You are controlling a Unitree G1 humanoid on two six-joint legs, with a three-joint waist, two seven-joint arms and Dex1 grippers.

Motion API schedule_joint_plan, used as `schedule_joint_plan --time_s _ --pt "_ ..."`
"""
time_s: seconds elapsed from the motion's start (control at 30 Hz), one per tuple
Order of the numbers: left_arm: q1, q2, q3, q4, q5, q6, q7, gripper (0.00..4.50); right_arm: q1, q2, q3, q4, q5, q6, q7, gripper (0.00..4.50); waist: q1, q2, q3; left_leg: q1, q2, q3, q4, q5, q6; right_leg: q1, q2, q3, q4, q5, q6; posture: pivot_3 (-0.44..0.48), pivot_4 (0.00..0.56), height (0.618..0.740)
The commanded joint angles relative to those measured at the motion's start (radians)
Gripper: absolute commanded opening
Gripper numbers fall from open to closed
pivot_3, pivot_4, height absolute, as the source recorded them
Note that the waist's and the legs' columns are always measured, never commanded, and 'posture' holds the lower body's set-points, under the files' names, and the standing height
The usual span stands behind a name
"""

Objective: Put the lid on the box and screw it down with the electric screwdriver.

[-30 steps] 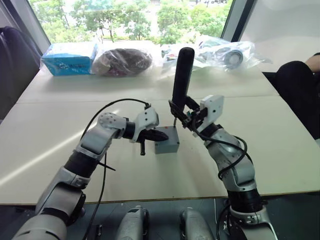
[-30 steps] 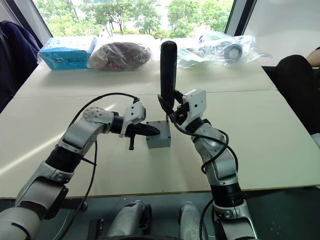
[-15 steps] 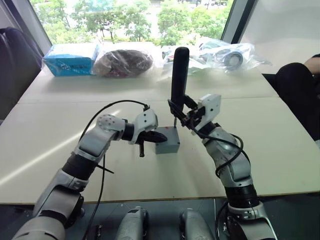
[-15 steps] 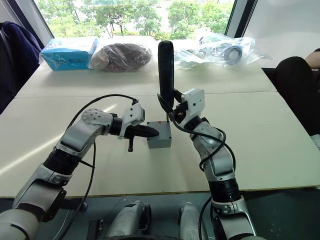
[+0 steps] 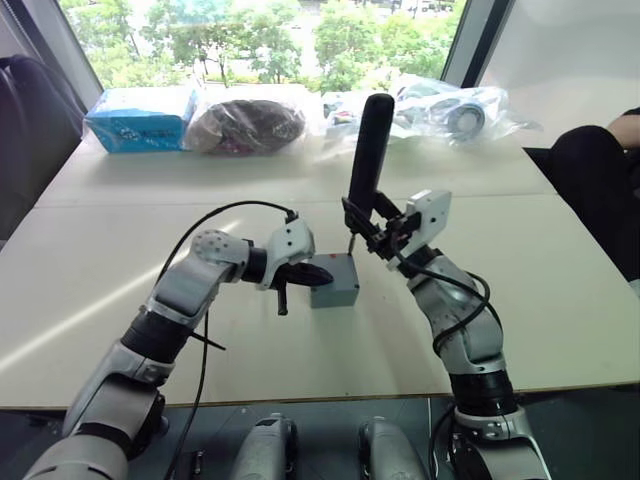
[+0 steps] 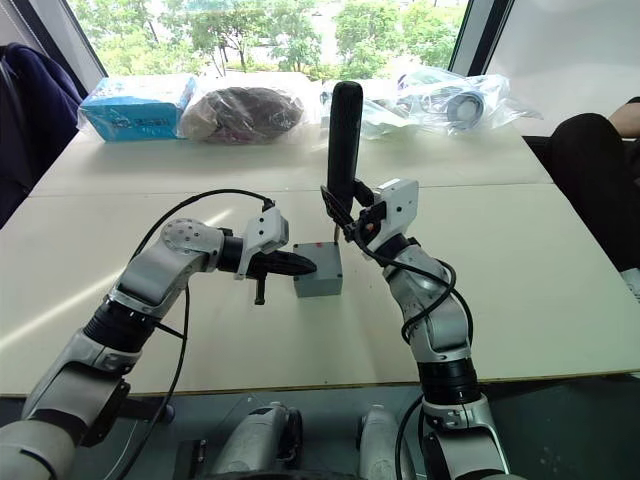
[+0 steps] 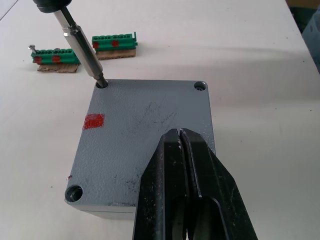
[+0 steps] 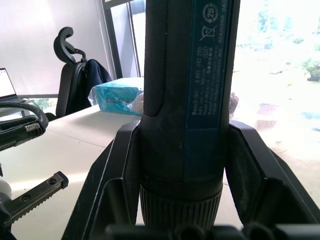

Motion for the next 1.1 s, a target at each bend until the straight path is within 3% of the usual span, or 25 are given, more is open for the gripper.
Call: schedule_joint_plan --time_s 0.03,0.33,1.1 --pt "0.017 0.008 -0.006 -0.012 0.014 0.016 0.008 0.00 0.059 0.017 0.026 0.057 -0.013 0.014 0.007 1.81 0.000 -0.001 -0.001 0.000 0.000 0.000 0.000 0.000 0.000 0.000 0.000 0.000 0.000 0.000 0.000 0.000 0.150 0.740" --pt "0.018 0.006 -0.015 -0.001 0.017 0.015 0.006 0.00 0.099 0.000 0.074 0.125 -0.093 0.005 -0.002 1.81 -0.002 -0.005 -0.012 0.010 0.000 0.001 -0.010 0.000 0.000 0.002 -0.002 0.000 -0.006 -0.002 -0.003 0.000 0.150 0.740" --pt "0.036 0.003 -0.024 0.023 0.025 0.004 -0.005 0.00 0.117 0.022 0.064 0.070 -0.054 0.007 -0.004 1.81 -0.002 -0.005 -0.022 0.010 0.001 0.000 -0.018 -0.002 -0.003 0.004 -0.008 0.001 -0.016 -0.003 -0.006 0.000 0.150 0.740"
